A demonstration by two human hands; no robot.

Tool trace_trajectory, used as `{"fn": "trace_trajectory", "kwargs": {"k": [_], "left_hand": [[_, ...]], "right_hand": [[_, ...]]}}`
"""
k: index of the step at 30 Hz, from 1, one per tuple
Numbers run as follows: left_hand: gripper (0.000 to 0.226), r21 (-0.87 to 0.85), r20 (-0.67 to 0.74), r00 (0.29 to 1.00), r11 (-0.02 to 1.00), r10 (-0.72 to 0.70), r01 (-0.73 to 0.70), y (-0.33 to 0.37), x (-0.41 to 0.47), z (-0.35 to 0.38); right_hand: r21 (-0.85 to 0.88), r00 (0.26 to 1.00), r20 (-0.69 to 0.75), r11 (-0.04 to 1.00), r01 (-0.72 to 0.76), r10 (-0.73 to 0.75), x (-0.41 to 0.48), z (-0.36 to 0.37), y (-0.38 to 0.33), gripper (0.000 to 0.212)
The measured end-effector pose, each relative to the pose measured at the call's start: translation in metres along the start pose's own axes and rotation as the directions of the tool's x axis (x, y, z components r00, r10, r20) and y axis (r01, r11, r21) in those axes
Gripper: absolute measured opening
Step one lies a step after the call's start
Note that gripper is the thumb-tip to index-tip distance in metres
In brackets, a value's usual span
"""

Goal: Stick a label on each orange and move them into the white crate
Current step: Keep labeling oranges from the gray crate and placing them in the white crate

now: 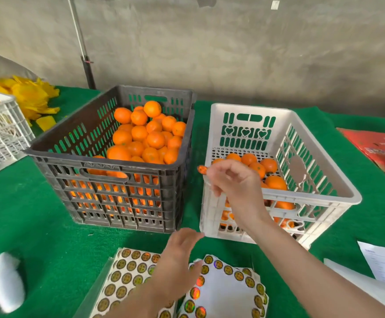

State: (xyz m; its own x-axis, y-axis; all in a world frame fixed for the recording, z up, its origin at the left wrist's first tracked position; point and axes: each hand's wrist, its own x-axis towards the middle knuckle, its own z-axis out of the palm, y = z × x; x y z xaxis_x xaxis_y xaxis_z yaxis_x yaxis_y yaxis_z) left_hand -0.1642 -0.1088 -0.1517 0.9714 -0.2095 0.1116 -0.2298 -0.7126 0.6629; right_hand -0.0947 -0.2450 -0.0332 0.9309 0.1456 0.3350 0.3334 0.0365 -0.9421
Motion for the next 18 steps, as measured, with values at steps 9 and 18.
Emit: {"fn": "trace_trajectory", "kwargs": {"k": [9,18], "left_hand": [[0.029,0.066,-0.630,0.772,0.996,0.087,-0.059,-0.028,0.067,-0.204],[0.063,0.601,0.302,0.815,0.763,-0.495,0.240,-0.086,0.193,-0.229]], "right_hand": [[-0.455,0.967,0.222,0.863,0.218,-0.127,0.133,0.098,0.017,0.058],[-0.727,0.920,0.382,0.644,0.237,0.093,0.150,0.110,0.051,0.093]]}}
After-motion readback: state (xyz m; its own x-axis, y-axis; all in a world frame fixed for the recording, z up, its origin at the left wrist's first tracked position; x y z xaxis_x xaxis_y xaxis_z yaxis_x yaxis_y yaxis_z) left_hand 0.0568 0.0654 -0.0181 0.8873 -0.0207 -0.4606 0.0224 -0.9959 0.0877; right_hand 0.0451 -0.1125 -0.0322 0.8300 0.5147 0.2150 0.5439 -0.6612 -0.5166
